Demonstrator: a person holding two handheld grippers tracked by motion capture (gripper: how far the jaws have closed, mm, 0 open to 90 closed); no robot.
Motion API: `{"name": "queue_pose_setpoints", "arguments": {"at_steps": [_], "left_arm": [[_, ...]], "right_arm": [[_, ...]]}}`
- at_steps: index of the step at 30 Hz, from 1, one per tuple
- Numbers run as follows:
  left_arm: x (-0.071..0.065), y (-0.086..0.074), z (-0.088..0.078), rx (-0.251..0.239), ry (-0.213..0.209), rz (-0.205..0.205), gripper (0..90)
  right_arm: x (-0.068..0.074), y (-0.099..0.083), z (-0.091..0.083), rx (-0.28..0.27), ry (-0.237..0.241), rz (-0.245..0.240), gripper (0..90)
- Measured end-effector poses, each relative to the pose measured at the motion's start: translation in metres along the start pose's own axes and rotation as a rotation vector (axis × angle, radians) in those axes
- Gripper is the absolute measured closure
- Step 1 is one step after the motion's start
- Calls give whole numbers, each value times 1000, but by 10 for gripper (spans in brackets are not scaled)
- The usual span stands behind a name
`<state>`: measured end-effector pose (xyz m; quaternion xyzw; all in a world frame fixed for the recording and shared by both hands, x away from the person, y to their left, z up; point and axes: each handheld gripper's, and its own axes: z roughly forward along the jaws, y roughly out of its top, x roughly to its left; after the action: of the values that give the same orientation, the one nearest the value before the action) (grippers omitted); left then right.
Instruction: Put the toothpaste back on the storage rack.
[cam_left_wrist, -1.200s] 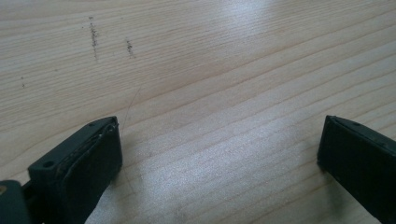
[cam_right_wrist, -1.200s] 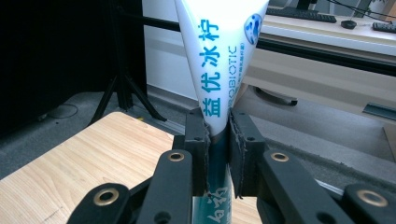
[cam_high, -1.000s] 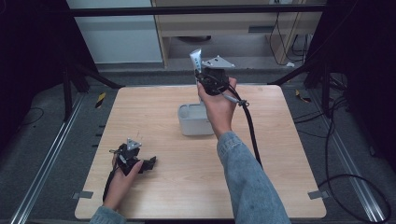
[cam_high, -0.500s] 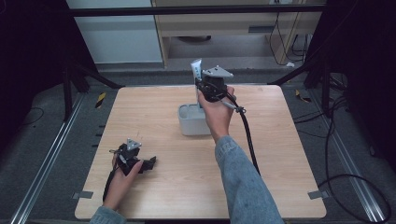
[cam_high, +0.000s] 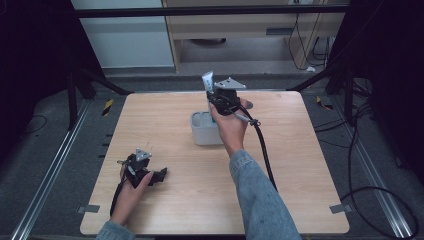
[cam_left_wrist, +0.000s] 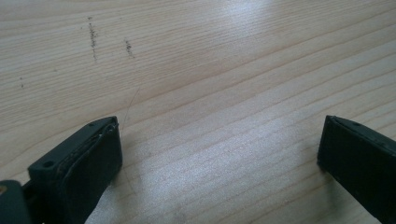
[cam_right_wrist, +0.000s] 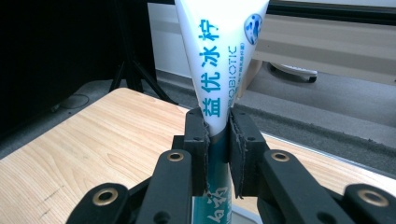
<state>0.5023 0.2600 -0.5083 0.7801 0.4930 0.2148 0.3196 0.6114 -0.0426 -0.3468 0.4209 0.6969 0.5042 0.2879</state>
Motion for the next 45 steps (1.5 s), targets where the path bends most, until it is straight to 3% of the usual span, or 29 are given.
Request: {"name": "queue_pose_setpoints", "arguments": {"at_steps": [45], "left_arm": [[0, 0, 0, 2, -3, 5, 0]], "right_arm": [[-1, -35, 17, 72, -18, 20, 785]]}}
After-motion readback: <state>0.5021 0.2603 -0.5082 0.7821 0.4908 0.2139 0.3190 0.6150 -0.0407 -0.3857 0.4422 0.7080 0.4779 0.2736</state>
